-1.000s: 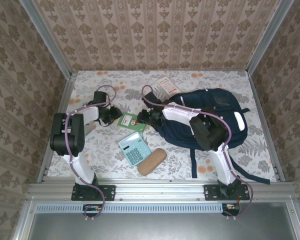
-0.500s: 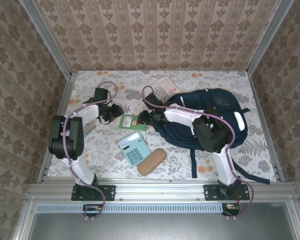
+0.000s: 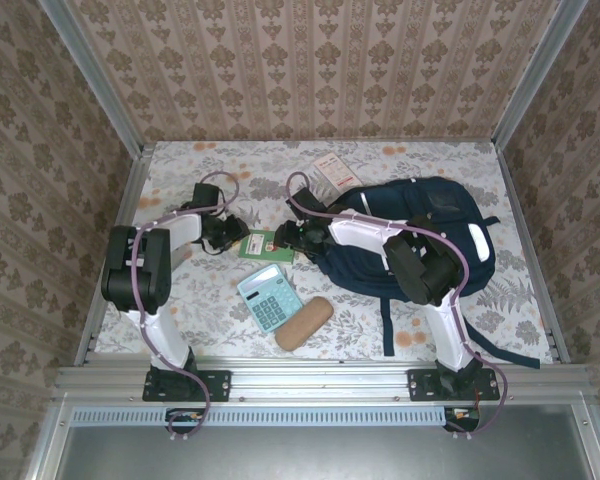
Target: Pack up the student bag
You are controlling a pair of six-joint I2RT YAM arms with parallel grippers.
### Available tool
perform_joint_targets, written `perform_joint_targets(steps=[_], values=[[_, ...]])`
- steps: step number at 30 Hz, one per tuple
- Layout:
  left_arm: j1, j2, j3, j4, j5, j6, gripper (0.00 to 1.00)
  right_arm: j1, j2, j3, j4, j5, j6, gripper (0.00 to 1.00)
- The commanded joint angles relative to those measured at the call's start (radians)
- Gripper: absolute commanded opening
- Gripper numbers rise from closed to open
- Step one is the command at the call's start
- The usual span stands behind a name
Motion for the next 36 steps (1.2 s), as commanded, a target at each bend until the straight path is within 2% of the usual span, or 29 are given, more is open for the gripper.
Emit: perform_joint_targets(steps=[1, 7, 11, 14, 17, 23, 29, 30, 32, 36], values=[[-0.027, 0.002, -0.044, -0.03, 0.032, -0.034, 0.3, 0.008, 0.025, -0.014, 0.133, -0.101, 0.046, 0.55], [-0.029, -0.011, -0.055, -0.035, 0.028, -0.035, 0.3, 0.009, 0.016, -0.003, 0.103, -0.084, 0.04, 0.55], [-0.02, -0.034, -0.045, -0.064, 0.022, -0.016, 0.31, 0.01, 0.012, 0.024, -0.054, 0.038, 0.011, 0.56], [-0.004, -0.077, -0.036, -0.101, 0.003, 0.005, 0.33, 0.01, 0.003, 0.011, -0.086, 0.078, -0.006, 0.56], [0.01, -0.107, -0.029, -0.136, -0.004, 0.025, 0.37, 0.01, 0.002, 0.006, -0.099, 0.09, -0.007, 0.57], [0.004, -0.107, -0.07, -0.087, 0.052, 0.011, 0.37, 0.016, 0.016, 0.007, -0.112, 0.101, -0.009, 0.57], [-0.004, -0.053, -0.102, -0.036, 0.079, -0.016, 0.33, 0.019, 0.053, 0.012, -0.051, 0.017, -0.01, 0.57], [-0.005, -0.049, -0.109, -0.025, 0.085, -0.021, 0.3, 0.019, 0.054, 0.009, -0.026, -0.008, -0.009, 0.57], [-0.009, -0.043, -0.119, -0.009, 0.096, -0.029, 0.24, 0.021, 0.053, -0.005, 0.04, -0.058, 0.009, 0.57], [-0.021, -0.041, -0.123, -0.004, 0.108, -0.035, 0.24, 0.02, 0.034, -0.055, 0.246, -0.178, 0.087, 0.55]])
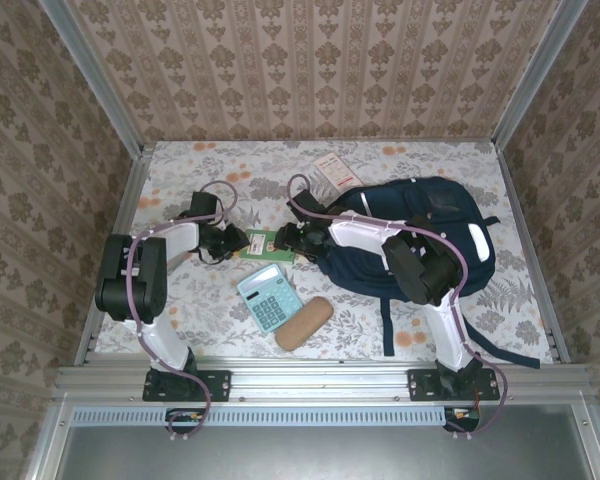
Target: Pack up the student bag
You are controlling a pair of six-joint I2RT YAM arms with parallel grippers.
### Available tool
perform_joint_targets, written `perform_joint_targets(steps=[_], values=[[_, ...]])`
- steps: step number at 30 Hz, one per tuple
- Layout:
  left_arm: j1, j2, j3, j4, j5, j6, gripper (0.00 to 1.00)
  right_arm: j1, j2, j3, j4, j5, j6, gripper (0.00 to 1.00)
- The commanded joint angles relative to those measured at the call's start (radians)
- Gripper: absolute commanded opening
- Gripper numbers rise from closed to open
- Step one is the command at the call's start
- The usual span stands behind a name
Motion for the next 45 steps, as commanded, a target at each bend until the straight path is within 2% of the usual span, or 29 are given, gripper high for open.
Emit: perform_joint_targets(steps=[1, 4, 10, 15, 18, 22, 26, 29, 31, 37, 41, 45], values=[[-0.023, 0.033, -0.027, 0.005, 0.046, -0.022, 0.24, 0.019, 0.021, -0.045, 0.28, -0.183, 0.081, 0.54], [-0.022, 0.031, -0.024, -0.002, 0.048, -0.015, 0.24, 0.019, -0.007, -0.068, 0.393, -0.221, 0.121, 0.51], [-0.022, 0.03, -0.007, -0.018, 0.059, -0.003, 0.24, 0.014, -0.046, -0.091, 0.475, -0.229, 0.132, 0.43], [-0.018, 0.025, 0.01, -0.025, 0.086, 0.004, 0.24, 0.013, -0.043, -0.11, 0.541, -0.24, 0.166, 0.42], [-0.016, 0.018, 0.018, -0.038, 0.08, 0.013, 0.24, 0.013, -0.036, -0.098, 0.503, -0.23, 0.157, 0.4], [-0.007, 0.006, 0.021, -0.049, 0.076, 0.019, 0.25, 0.007, -0.041, -0.092, 0.441, -0.206, 0.133, 0.3], [0.007, -0.016, 0.028, -0.063, 0.08, 0.02, 0.27, 0.0, -0.063, -0.097, 0.405, -0.186, 0.111, 0.13], [0.017, -0.052, 0.039, -0.076, 0.082, 0.013, 0.33, -0.006, -0.092, -0.1, 0.395, -0.177, 0.096, 0.0], [0.021, -0.076, 0.05, -0.078, 0.09, 0.002, 0.37, -0.012, -0.119, -0.101, 0.386, -0.169, 0.084, 0.0], [0.022, -0.163, 0.071, -0.021, 0.146, -0.077, 0.59, -0.056, -0.233, -0.121, 0.378, -0.156, 0.058, 0.0], [0.022, -0.201, 0.09, 0.075, 0.218, -0.152, 0.81, -0.105, -0.323, -0.157, 0.398, -0.194, 0.066, 0.0], [0.031, -0.201, 0.102, 0.242, 0.327, -0.283, 0.87, -0.156, -0.417, -0.198, 0.409, -0.23, 0.068, 0.0]])
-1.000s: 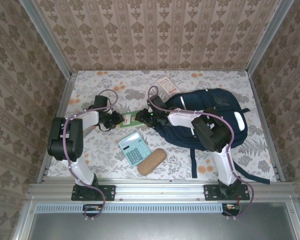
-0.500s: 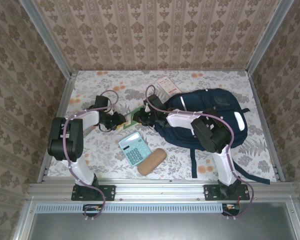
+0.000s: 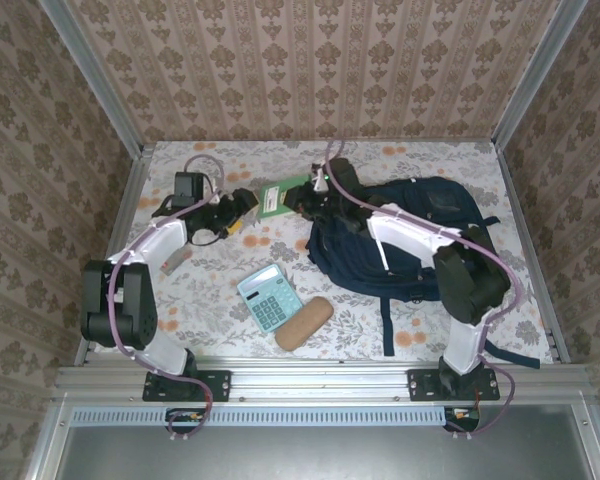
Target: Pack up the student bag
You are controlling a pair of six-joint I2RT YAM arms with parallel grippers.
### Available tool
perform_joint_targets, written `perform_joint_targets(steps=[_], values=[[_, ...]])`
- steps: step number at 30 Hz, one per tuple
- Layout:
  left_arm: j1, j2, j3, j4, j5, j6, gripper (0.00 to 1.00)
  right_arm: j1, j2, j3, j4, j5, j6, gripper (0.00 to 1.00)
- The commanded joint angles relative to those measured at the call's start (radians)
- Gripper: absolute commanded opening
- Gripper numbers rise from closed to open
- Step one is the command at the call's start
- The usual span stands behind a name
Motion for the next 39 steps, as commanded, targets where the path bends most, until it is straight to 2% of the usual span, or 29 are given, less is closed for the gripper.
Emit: perform_joint_targets(steps=[1, 3, 9, 15, 20, 23, 30, 37, 39], values=[[0.011, -0.009, 0.026, 0.192, 0.131, -0.151, 0.86, -0.037, -0.098, -0.034, 0.043, -0.055, -0.009, 0.0], [0.005, -0.004, 0.034, 0.291, 0.162, -0.222, 0.87, -0.061, -0.131, -0.046, 0.055, -0.086, 0.0, 0.0], [-0.042, 0.03, 0.102, 0.424, 0.222, -0.303, 0.87, -0.097, -0.166, -0.055, 0.129, -0.179, 0.056, 0.0], [-0.097, 0.063, 0.152, 0.451, 0.249, -0.325, 0.87, -0.112, -0.145, -0.057, 0.254, -0.266, 0.137, 0.0], [-0.106, 0.068, 0.151, 0.448, 0.255, -0.331, 0.84, -0.121, -0.141, -0.065, 0.329, -0.301, 0.183, 0.0], [-0.111, 0.072, 0.139, 0.54, 0.282, -0.383, 0.8, -0.126, -0.126, -0.067, 0.391, -0.331, 0.224, 0.0], [-0.117, 0.07, 0.109, 0.764, 0.331, -0.529, 0.5, -0.13, -0.118, -0.088, 0.43, -0.336, 0.249, 0.0], [-0.133, 0.08, 0.082, 0.991, 0.347, -0.694, 0.28, -0.137, -0.114, -0.095, 0.442, -0.342, 0.258, 0.0], [-0.136, 0.099, 0.074, 1.074, 0.352, -0.757, 0.25, -0.138, -0.114, -0.095, 0.445, -0.342, 0.261, 0.0]])
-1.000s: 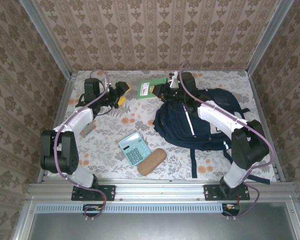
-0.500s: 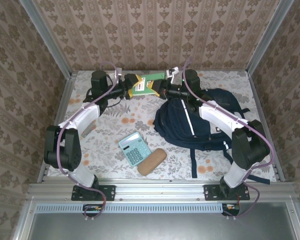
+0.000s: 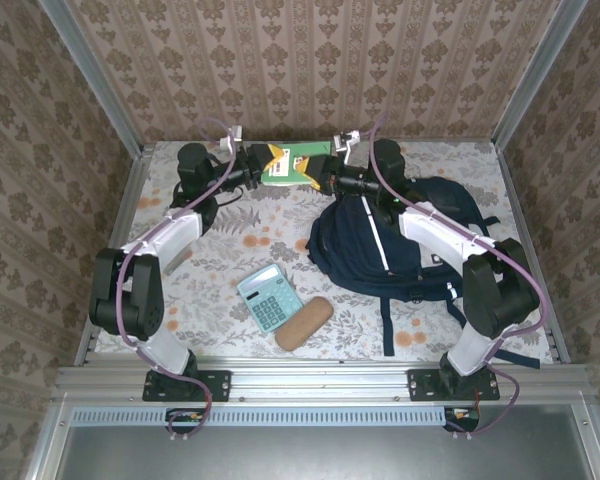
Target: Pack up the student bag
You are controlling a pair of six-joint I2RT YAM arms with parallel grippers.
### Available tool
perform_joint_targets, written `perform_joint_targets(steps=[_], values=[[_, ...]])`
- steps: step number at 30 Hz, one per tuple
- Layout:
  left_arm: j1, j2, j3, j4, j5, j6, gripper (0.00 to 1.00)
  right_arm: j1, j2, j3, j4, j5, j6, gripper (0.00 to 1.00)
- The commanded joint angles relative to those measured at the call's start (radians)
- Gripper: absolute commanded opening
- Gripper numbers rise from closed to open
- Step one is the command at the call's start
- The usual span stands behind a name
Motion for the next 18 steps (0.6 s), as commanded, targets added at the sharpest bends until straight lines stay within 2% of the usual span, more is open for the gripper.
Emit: perform_joint_targets(steps=[1, 2, 3, 5, 7, 9, 12, 15, 18], values=[[-0.017, 0.03, -0.015, 0.259, 0.04, -0.162, 0.17, -0.004, 0.006, -0.009, 0.055, -0.018, 0.006, 0.0], [-0.019, 0.041, -0.019, 0.314, 0.037, -0.2, 0.04, -0.004, 0.006, -0.009, 0.053, -0.019, 0.006, 0.01], [-0.017, 0.054, -0.024, 0.374, 0.029, -0.245, 0.0, -0.005, 0.004, -0.009, 0.047, -0.019, 0.004, 0.09], [-0.016, 0.074, -0.032, 0.467, 0.003, -0.312, 0.0, -0.01, -0.003, -0.013, 0.019, -0.017, -0.011, 0.21], [-0.007, 0.078, -0.035, 0.499, -0.012, -0.333, 0.0, -0.017, -0.023, -0.025, -0.058, -0.008, -0.058, 0.49], [0.006, 0.065, -0.043, 0.479, -0.016, -0.314, 0.0, -0.03, -0.066, -0.042, -0.207, 0.027, -0.154, 0.6], [0.031, 0.018, -0.069, 0.355, -0.008, -0.218, 0.0, -0.041, -0.168, -0.046, -0.579, 0.18, -0.408, 0.67], [0.053, -0.043, -0.094, 0.193, 0.0, -0.095, 0.0, -0.041, -0.257, -0.06, -0.849, 0.382, -0.581, 0.67], [0.07, -0.085, -0.096, 0.029, 0.007, 0.031, 0.0, -0.036, -0.294, -0.055, -1.074, 0.608, -0.684, 0.64]])
